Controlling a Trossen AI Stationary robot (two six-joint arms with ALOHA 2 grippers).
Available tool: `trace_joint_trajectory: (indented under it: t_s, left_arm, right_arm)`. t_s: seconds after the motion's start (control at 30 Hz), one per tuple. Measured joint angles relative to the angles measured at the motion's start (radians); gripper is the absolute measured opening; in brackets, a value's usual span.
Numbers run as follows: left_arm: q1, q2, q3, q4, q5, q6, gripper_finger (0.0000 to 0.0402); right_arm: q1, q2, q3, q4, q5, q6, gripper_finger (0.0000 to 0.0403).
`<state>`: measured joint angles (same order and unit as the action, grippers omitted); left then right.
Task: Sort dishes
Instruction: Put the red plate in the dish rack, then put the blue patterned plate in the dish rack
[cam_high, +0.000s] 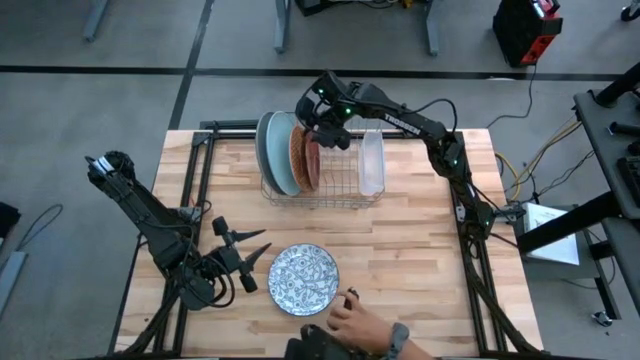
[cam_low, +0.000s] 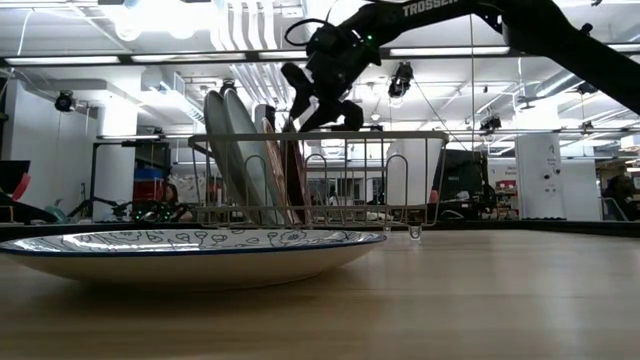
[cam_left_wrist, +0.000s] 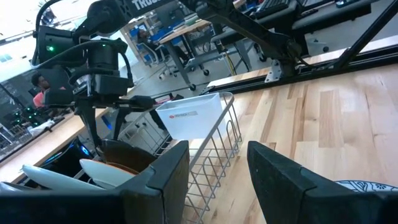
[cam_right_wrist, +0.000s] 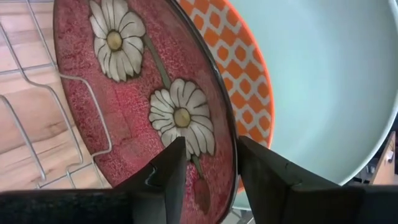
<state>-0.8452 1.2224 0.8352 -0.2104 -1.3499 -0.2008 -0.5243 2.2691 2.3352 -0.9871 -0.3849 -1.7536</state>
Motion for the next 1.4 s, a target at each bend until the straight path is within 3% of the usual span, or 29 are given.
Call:
trace_joint_trajectory:
  t_s: [0.33,0.53,0.63,0.83,0.93,1.03,1.1,1.4]
  left_arm:
    - [0.000,0.000,0.000,0.000,0.000,0.000,0.0154]
    - [0.000,0.000,0.000,0.000,0.000,0.000,0.0154]
    - [0.002,0.000,0.000,0.000,0.003,0.000,0.0154]
    - [0.005,0.000,0.000,-0.006,0.186,-0.017,0.0154]
    - [0.005,0.001,0.000,-0.071,0.280,-0.081,0.0154]
    - [0.005,0.004,0.000,-0.174,0.336,-0.190,0.0154]
    - [0.005,0.018,0.000,-0.232,0.357,-0.269,0.0154]
    - [0.000,0.212,-0.012,-0.269,0.460,-0.374,0.0154]
  right_arm:
    - [-0.058,-0.006,0.001,-0.003,0.069,0.020,0.0160]
    - [-0.087,-0.070,0.001,-0.012,0.242,0.107,0.0153]
    - [-0.083,-0.140,0.001,-0.010,0.313,0.340,0.0143]
    - [-0.037,-0.295,0.002,-0.074,0.542,1.236,0.0111]
    - [-0.029,-0.370,-0.008,-0.253,0.471,1.515,0.0092]
    - [0.015,-0.438,-0.063,-0.406,0.361,1.655,0.0075]
    - [0.075,-0.489,-0.136,-0.409,0.349,1.718,0.0066]
    - [0.400,-0.721,-0.596,-0.155,0.361,2.003,0.0056]
